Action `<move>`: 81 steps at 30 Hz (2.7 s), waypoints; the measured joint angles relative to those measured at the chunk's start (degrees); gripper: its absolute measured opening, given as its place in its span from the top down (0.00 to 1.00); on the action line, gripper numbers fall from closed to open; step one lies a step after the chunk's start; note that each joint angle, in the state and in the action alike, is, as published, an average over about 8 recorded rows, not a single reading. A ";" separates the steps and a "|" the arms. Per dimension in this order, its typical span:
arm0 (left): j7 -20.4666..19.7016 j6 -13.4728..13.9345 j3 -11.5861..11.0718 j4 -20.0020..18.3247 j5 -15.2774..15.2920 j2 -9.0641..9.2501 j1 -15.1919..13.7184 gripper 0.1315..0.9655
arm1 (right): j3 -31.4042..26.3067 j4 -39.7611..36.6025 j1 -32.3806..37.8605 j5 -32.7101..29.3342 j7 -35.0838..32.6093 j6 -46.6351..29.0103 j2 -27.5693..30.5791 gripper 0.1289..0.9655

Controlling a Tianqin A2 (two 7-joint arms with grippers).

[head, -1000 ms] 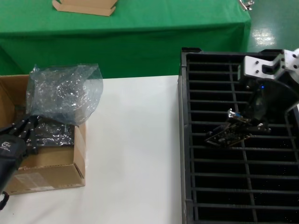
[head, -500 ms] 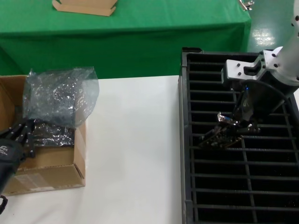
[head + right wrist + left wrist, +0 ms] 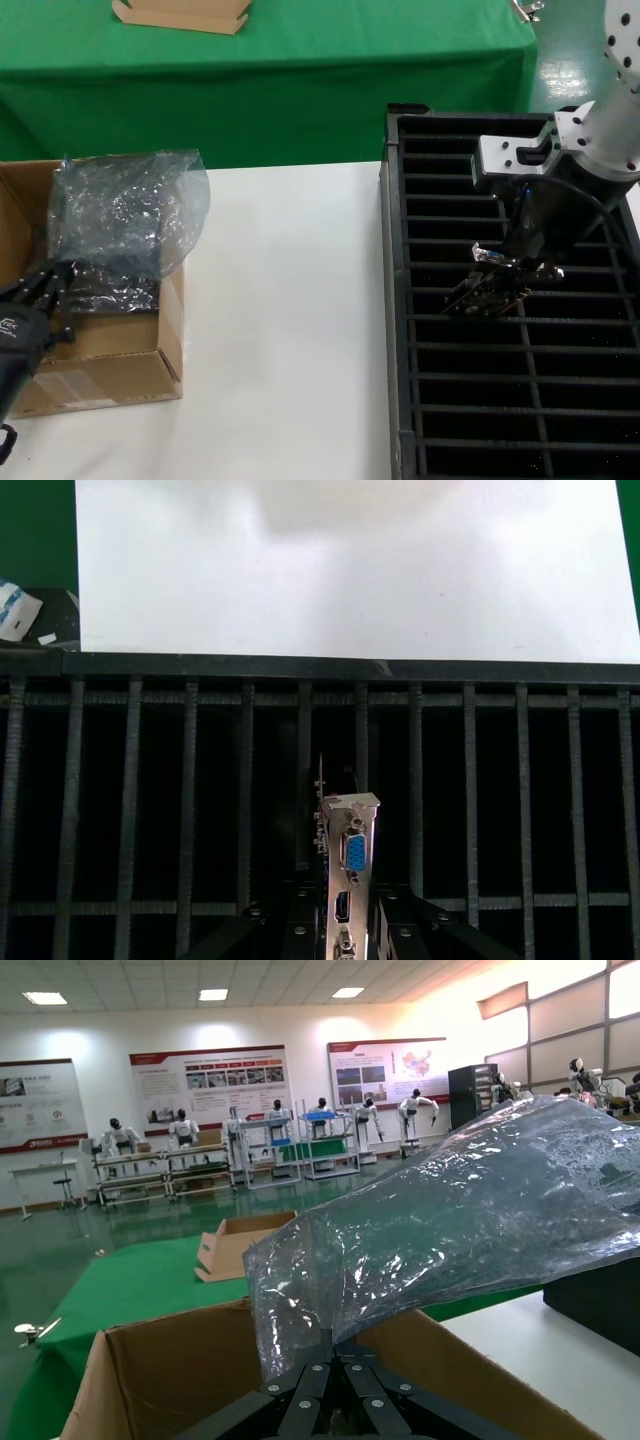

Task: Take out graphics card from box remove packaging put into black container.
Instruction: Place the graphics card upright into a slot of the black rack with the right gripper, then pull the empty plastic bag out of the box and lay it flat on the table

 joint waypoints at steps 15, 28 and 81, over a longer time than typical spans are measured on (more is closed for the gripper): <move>0.40 -0.41 -0.68 0.78 -0.08 0.18 0.48 0.99 | 0.41 -10.11 0.87 -2.45 -5.80 2.75 -6.29 0.91; 0.82 -0.68 -1.19 1.76 -0.15 0.25 0.19 0.99 | 0.88 -14.35 1.86 -3.61 -7.82 3.11 -8.51 0.84; -16.09 -26.62 -5.64 -9.10 5.34 -3.51 1.62 0.99 | 40.68 48.22 -38.47 -0.63 15.45 40.93 14.15 0.00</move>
